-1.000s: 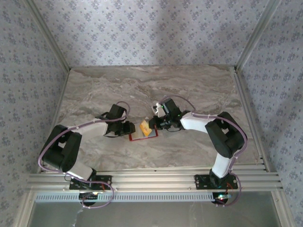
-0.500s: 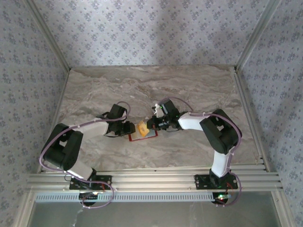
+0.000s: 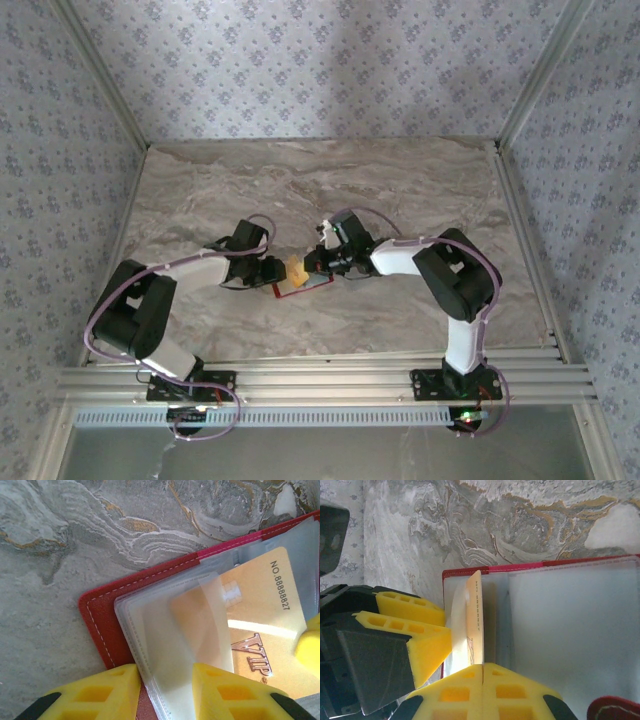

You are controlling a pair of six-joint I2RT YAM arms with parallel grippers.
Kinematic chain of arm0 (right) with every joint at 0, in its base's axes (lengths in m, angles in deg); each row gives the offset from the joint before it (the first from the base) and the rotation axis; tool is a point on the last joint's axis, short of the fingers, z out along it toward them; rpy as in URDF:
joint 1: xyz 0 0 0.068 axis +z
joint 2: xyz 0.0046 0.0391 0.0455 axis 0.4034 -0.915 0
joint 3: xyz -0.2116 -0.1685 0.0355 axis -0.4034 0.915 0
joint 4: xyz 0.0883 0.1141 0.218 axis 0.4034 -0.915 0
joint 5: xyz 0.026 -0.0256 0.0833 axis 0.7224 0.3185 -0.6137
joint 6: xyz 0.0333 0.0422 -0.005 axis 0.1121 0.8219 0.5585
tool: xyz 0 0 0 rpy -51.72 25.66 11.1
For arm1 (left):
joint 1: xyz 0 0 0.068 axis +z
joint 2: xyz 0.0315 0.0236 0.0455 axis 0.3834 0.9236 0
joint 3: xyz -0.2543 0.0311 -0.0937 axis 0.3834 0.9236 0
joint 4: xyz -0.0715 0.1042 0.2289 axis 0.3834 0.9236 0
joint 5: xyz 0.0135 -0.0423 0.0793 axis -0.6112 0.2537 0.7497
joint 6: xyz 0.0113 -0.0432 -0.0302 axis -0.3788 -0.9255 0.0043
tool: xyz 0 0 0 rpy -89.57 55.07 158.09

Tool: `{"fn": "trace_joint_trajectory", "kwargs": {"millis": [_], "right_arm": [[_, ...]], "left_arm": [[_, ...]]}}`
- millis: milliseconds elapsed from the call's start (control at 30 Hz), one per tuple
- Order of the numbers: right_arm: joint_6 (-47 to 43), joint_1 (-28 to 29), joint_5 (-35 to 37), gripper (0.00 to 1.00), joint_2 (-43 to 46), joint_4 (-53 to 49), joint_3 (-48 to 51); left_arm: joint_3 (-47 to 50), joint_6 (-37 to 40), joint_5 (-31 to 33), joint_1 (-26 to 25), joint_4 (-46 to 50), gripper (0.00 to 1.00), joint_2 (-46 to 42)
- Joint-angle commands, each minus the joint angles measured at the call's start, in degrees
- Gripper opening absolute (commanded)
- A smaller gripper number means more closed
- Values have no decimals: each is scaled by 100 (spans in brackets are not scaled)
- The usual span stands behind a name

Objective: Put the credit cards into the card holder
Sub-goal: Insert the credit card into the card slot.

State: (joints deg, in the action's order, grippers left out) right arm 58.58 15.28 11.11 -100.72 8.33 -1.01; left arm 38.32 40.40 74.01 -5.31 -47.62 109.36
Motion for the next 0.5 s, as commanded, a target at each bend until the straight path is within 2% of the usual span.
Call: {"fn": "trace_joint_trajectory", "kwargs": {"millis": [0,467], "right_arm": [[118,103,124,0,-151,94,-81],[214,403,99,0,-329,356,-43]], "left_arm": [[-91,63,-28,-18,97,33,109],[-98,63,-15,-17,106,33,137]]}}
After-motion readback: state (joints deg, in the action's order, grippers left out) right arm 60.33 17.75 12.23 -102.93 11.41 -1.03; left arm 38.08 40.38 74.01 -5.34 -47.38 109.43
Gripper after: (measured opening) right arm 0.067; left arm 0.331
